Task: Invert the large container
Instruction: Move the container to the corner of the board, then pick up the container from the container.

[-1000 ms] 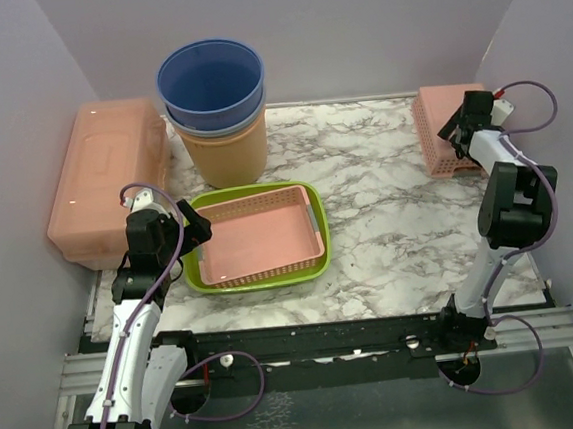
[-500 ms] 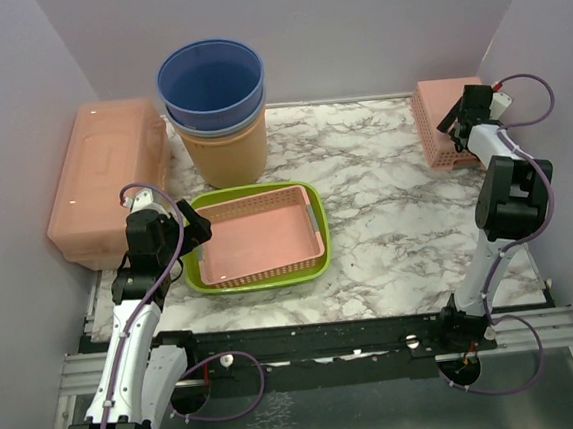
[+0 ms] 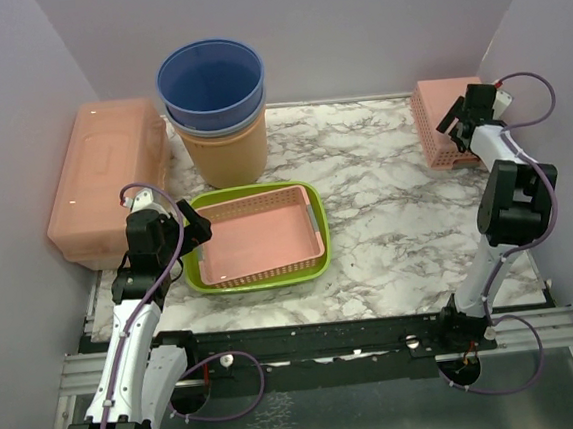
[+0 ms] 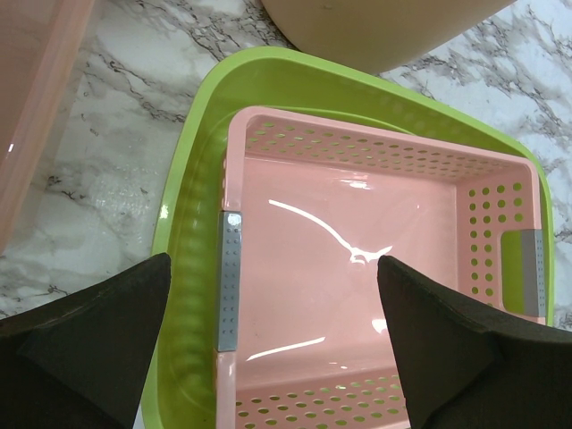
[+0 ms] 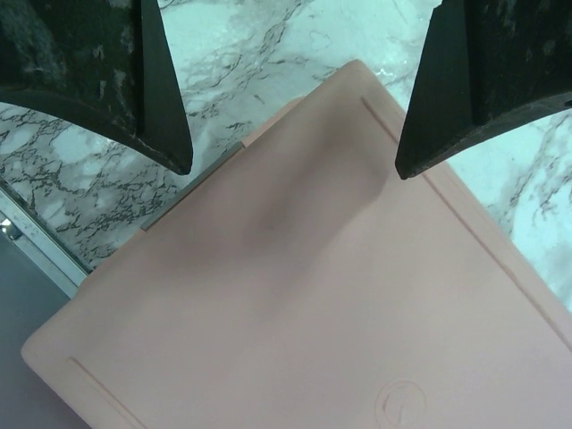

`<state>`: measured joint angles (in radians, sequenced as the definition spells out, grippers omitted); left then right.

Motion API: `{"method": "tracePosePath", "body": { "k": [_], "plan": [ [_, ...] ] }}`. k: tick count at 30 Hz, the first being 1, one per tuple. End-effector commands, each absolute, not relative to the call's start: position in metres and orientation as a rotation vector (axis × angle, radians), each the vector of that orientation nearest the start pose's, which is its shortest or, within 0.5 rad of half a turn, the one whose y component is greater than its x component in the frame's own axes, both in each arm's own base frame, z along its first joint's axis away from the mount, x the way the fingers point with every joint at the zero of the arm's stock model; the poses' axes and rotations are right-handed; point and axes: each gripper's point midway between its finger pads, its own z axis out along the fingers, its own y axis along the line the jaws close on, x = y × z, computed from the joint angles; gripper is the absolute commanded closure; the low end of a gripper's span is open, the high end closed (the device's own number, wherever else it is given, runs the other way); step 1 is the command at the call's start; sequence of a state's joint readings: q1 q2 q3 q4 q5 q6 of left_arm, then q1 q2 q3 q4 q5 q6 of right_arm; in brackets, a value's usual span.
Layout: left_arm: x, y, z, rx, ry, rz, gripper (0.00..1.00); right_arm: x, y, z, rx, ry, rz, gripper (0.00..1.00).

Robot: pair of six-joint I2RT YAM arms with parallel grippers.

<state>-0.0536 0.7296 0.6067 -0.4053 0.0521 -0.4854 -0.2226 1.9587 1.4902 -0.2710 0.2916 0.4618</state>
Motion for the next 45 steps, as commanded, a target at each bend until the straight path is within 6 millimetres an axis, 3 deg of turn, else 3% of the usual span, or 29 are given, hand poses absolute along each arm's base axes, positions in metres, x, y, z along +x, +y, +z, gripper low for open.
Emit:
{"method": "tracePosePath", "body": {
  "k": [1, 8, 14, 21, 26, 30, 33, 37, 40, 45],
  "plan": [
    [0.268, -0.043, 0.160, -0.412, 2.080, -0.375, 0.01, 0.500, -0.139, 0.122, 0.869, 2.088, -0.155, 0.00],
    [0.268, -0.045, 0.160, -0.401, 2.083, -0.391, 0.01, 0.498, -0.143, 0.093, 0.855, 2.164, -0.207, 0.00],
    [0.268, -0.047, 0.159, -0.392, 2.089, -0.398, 0.02, 0.498, -0.132, 0.120, 0.796, 2.117, -0.121, 0.00],
    [0.268, -0.051, 0.158, -0.373, 2.098, -0.421, 0.09, 0.476, -0.089, 0.176, 0.679, 2.041, 0.127, 0.00],
    [0.269, -0.054, 0.153, -0.364, 2.119, -0.439, 0.15, 0.442, -0.024, 0.200, 0.594, 2.030, 0.511, 0.04],
    [0.269, -0.058, 0.151, -0.352, 2.132, -0.456, 0.20, 0.399, 0.069, 0.198, 0.393, 2.067, 0.878, 0.14],
    [0.269, -0.061, 0.149, -0.337, 2.146, -0.475, 0.23, 0.368, 0.117, 0.195, 0.230, 2.138, 0.945, 0.14],
    [0.269, -0.062, 0.148, -0.335, 2.151, -0.477, 0.24, 0.332, 0.154, 0.198, 0.099, 2.150, 1.017, 0.14],
    [0.269, -0.060, 0.149, -0.342, 2.144, -0.468, 0.23, 0.314, 0.169, 0.203, 0.021, 2.176, 1.045, 0.16],
    [0.269, -0.060, 0.149, -0.345, 2.139, -0.467, 0.24, 0.281, 0.194, 0.190, -0.092, 2.296, 1.065, 0.20]
  ]
}}
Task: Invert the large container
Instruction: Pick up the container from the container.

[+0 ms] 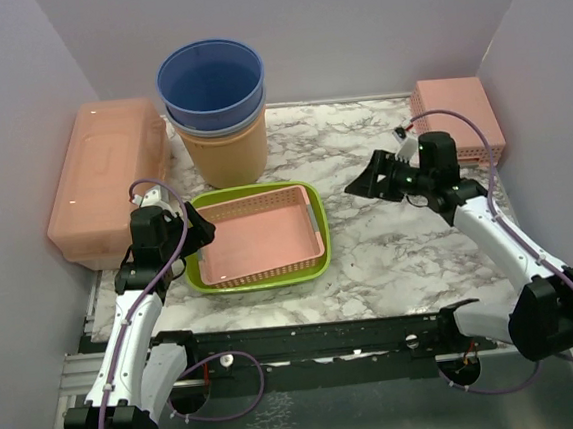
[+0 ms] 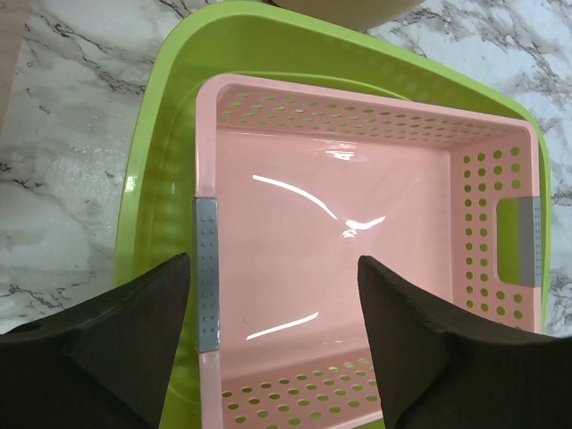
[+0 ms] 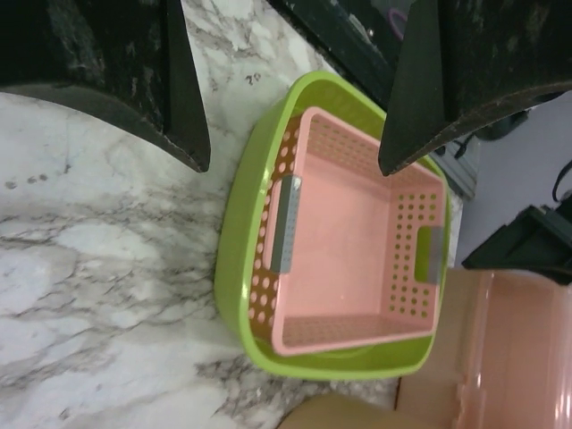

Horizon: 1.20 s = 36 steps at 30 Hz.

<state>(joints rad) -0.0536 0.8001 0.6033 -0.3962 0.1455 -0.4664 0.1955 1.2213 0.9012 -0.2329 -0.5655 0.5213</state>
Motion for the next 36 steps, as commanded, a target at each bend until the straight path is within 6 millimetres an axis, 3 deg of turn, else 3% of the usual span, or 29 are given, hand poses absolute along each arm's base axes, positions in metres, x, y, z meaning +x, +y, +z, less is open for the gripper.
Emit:
{"method": "tracePosePath", "body": {
  "k": [1, 6, 8, 11, 15, 21, 25, 31, 36],
  "plan": [
    [0.269, -0.059, 0.149, -0.349, 2.140, -0.464, 0.24, 0.275, 0.199, 0.188, -0.105, 2.299, 1.086, 0.21],
    [0.270, -0.060, 0.147, -0.350, 2.148, -0.466, 0.24, 0.253, 0.227, 0.181, -0.156, 2.305, 1.171, 0.24],
    [0.270, -0.059, 0.148, -0.350, 2.145, -0.465, 0.15, 0.251, 0.238, 0.177, -0.174, 2.326, 1.168, 0.24],
    [0.270, -0.059, 0.149, -0.352, 2.138, -0.461, 0.04, 0.253, 0.255, 0.167, -0.190, 2.369, 1.140, 0.24],
    [0.270, -0.059, 0.149, -0.351, 2.138, -0.462, 0.03, 0.264, 0.281, 0.149, -0.244, 2.460, 1.074, 0.32],
    [0.270, -0.058, 0.151, -0.349, 2.132, -0.461, 0.03, 0.287, 0.276, 0.119, -0.163, 2.586, 0.831, 0.36],
    [0.270, -0.057, 0.152, -0.357, 2.123, -0.452, 0.03, 0.287, 0.281, 0.119, -0.177, 2.575, 0.862, 0.37],
    [0.270, -0.058, 0.151, -0.355, 2.129, -0.457, 0.03, 0.290, 0.287, 0.096, -0.167, 2.646, 0.837, 0.37],
    [0.270, -0.059, 0.150, -0.350, 2.137, -0.466, 0.03, 0.292, 0.297, 0.092, -0.174, 2.644, 0.864, 0.38]
  ]
}}
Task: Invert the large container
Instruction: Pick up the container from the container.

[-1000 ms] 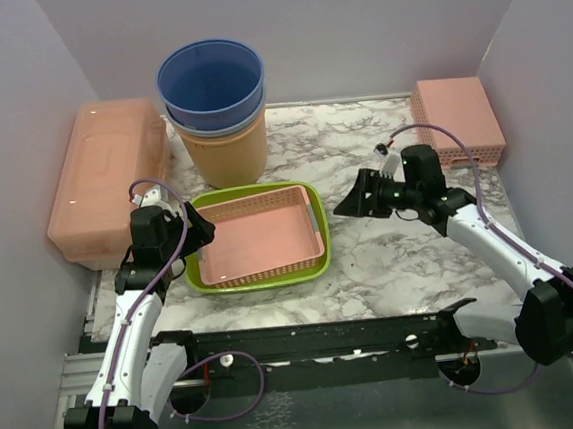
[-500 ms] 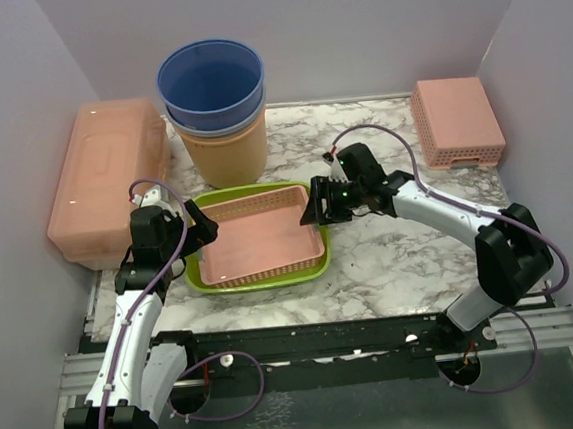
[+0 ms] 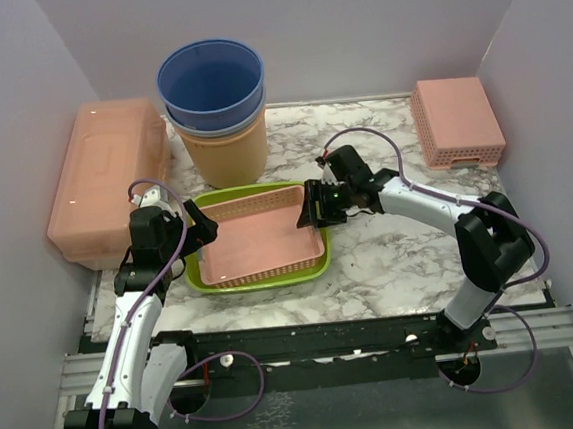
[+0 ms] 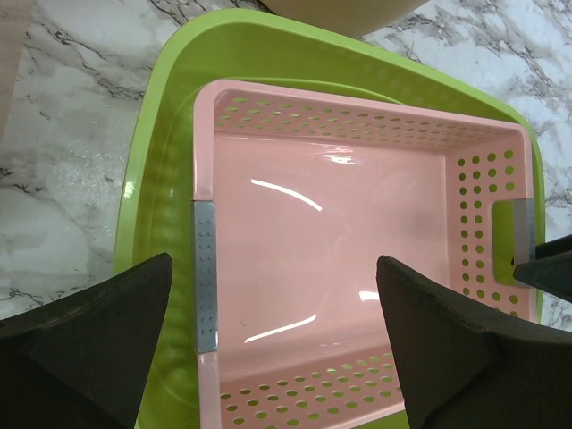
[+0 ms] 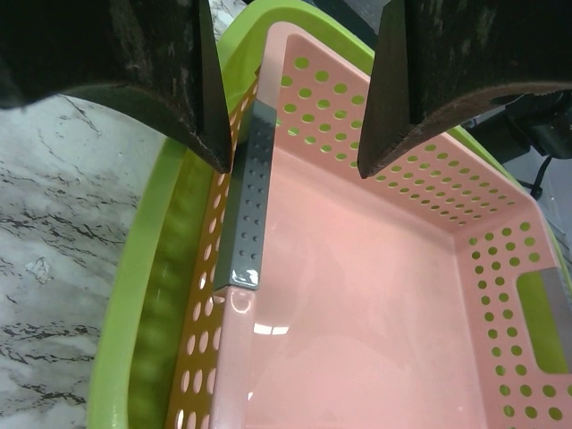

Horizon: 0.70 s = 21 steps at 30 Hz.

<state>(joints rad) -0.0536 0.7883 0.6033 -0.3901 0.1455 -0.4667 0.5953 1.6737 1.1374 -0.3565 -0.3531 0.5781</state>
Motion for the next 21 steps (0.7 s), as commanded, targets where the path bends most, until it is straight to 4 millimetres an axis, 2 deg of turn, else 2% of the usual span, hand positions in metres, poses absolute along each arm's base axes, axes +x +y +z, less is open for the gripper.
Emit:
{"method": "tracePosePath", "body": {
  "k": [1, 5, 8, 12, 21],
  "plan": [
    [0.270, -0.059, 0.150, -0.350, 2.138, -0.465, 0.03, 0.292, 0.299, 0.092, -0.177, 2.644, 0.868, 0.38],
    [0.270, -0.059, 0.149, -0.353, 2.139, -0.462, 0.03, 0.292, 0.300, 0.090, -0.169, 2.651, 0.868, 0.44],
    [0.270, -0.059, 0.149, -0.351, 2.138, -0.463, 0.03, 0.290, 0.307, 0.095, -0.184, 2.618, 0.947, 0.45],
    [0.270, -0.059, 0.148, -0.351, 2.141, -0.464, 0.03, 0.293, 0.309, 0.094, -0.123, 2.605, 0.965, 0.47],
    [0.270, -0.060, 0.148, -0.348, 2.147, -0.470, 0.03, 0.289, 0.341, 0.103, 0.007, 2.553, 1.272, 0.46]
  ]
}}
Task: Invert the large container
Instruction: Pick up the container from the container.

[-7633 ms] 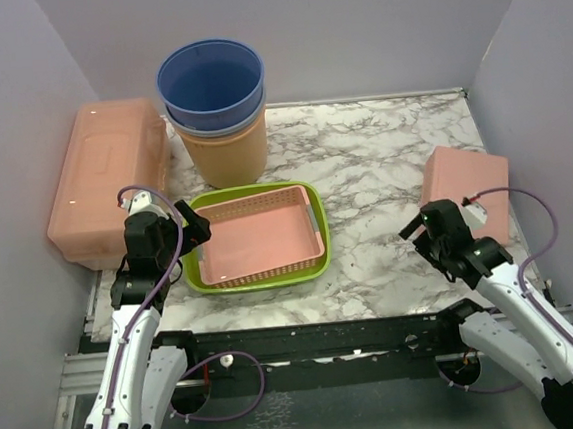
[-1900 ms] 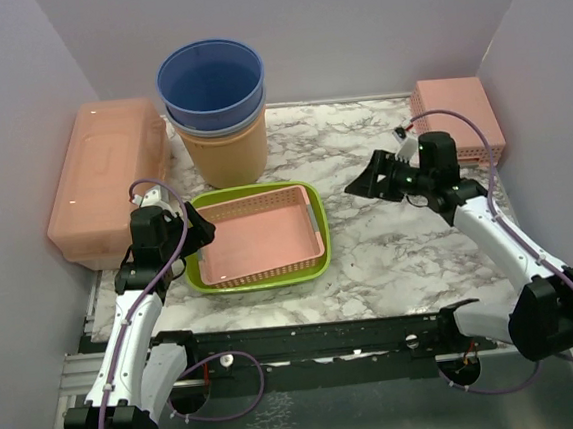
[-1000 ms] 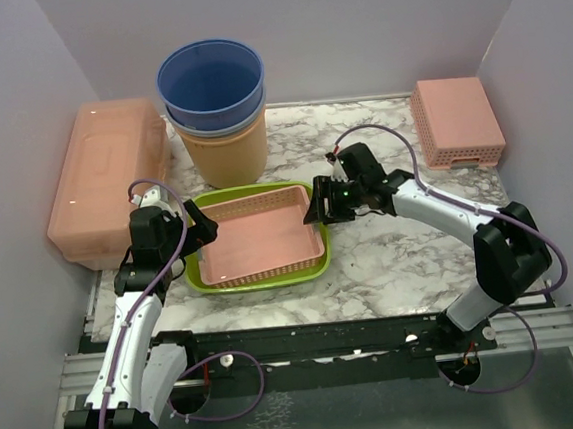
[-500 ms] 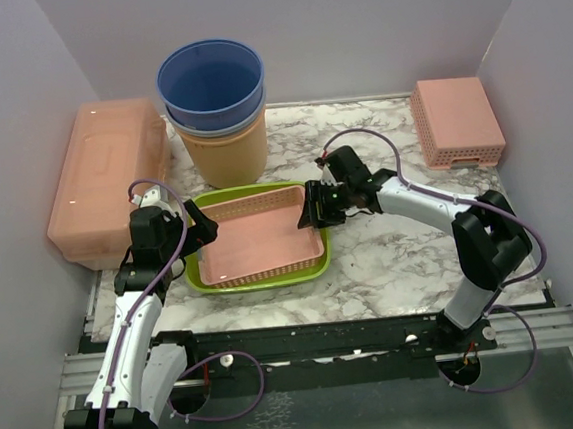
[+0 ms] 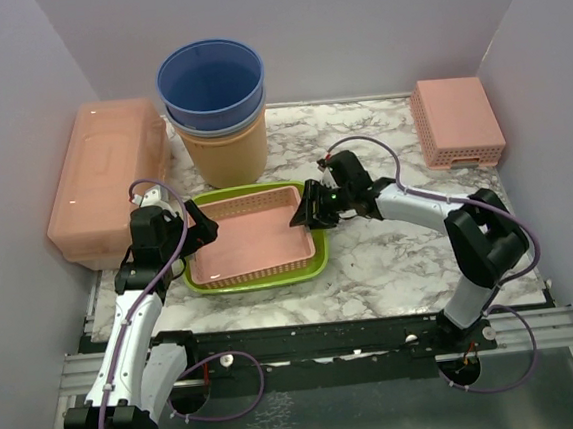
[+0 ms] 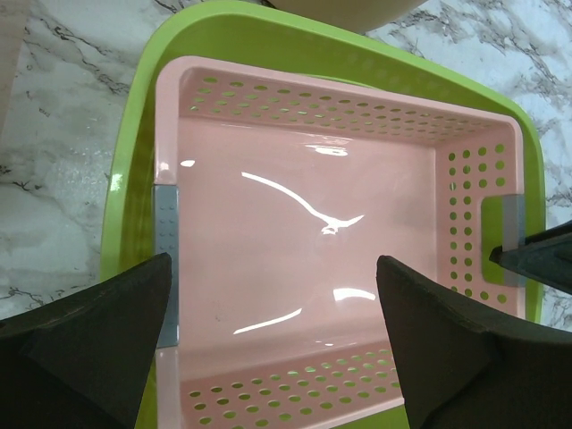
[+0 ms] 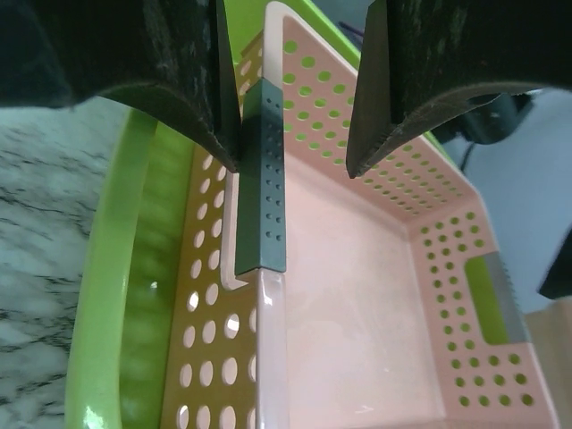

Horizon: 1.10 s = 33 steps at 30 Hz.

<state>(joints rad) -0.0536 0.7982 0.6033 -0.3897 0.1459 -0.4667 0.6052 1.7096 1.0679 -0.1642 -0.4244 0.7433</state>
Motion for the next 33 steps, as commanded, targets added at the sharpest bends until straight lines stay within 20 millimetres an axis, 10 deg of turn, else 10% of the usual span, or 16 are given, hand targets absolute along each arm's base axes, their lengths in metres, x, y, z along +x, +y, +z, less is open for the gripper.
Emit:
{"method": "tracePosePath", "body": {
  "k": [1, 19, 33],
  "plan": [
    [0.270, -0.060, 0.147, -0.348, 2.148, -0.471, 0.04, 0.292, 0.344, 0.106, 0.013, 2.528, 1.299, 0.45],
    [0.270, -0.063, 0.146, -0.336, 2.157, -0.485, 0.09, 0.293, 0.358, 0.132, 0.318, 2.317, 1.654, 0.45],
    [0.269, -0.056, 0.155, -0.358, 2.109, -0.451, 0.08, 0.288, 0.355, 0.136, 0.299, 2.307, 1.660, 0.74]
  ]
}}
